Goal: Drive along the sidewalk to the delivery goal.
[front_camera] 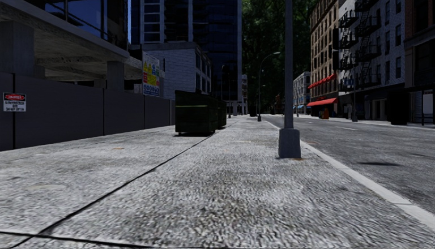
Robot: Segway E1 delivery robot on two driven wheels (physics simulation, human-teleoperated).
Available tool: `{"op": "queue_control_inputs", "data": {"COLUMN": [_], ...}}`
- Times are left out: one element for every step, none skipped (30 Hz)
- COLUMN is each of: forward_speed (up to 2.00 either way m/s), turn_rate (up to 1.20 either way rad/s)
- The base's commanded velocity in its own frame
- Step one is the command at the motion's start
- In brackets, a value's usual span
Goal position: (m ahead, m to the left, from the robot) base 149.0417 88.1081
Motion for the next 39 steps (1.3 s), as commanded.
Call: {"op": "queue_control_inputs", "data": {"forward_speed": [2.0, 2.0, 2.0, 2.0, 2.0, 2.0, 2.0, 2.0, 2.0, 2.0, 2.0, 2.0, 2.0, 2.0, 2.0, 2.0, 2.0, 2.0, 2.0, 2.0, 2.0, 2.0, 2.0, 2.0, 2.0, 2.0, 2.0, 2.0, 2.0, 2.0, 2.0, 2.0, 2.0, 2.0, 2.0, 2.0, 2.0, 2.0, 2.0], "turn_rate": [0.0, 0.0, 0.0, 0.0, 0.0, 0.0, 0.0, 0.0, 0.0, 0.0, 0.0, 0.0, 0.0, 0.0, 0.0, 0.0, 0.0, 0.0, 0.0, 0.0, 0.0, 0.0, 0.0, 0.0, 0.0, -0.1, -0.14, -0.15, -0.15, -0.16, -0.18, -0.21, -0.21, -0.24, -0.26, -0.26, -0.26, -0.26, -0.26]}}
